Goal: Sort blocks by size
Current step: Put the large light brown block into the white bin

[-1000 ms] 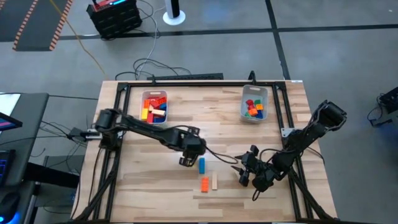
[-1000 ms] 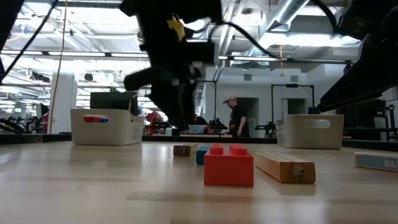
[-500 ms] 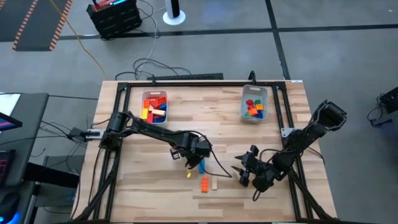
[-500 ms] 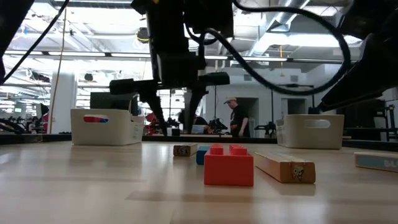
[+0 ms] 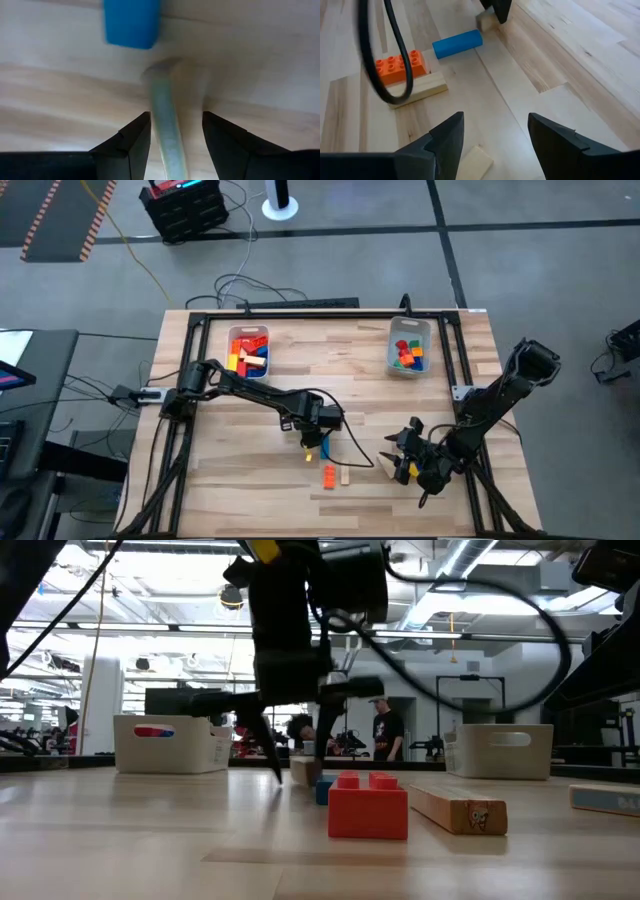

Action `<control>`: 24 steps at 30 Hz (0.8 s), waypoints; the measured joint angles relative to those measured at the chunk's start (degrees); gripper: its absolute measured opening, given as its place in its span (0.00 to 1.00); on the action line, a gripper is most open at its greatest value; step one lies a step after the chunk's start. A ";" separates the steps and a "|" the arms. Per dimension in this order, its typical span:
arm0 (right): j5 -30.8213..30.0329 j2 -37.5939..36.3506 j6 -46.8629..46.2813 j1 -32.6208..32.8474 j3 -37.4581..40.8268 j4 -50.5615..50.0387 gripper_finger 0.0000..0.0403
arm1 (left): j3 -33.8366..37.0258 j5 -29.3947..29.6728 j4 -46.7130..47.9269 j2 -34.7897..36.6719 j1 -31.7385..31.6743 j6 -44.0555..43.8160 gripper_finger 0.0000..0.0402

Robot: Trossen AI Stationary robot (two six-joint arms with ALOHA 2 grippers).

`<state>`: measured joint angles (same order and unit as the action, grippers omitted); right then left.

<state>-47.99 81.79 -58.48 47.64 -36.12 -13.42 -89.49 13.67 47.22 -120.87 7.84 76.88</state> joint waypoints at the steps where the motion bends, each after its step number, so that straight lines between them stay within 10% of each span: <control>1: -0.01 -0.02 0.00 0.00 -0.02 0.11 0.62 | 0.00 0.00 0.10 -0.20 0.02 0.48 0.43; 24: -1.39 0.01 -0.46 -0.09 0.00 -0.31 0.62 | 0.13 7.14 6.03 1.92 -0.71 -17.26 0.13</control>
<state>-49.39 81.80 -58.94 47.55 -36.12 -13.73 -89.36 20.81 53.26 -118.96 7.13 59.61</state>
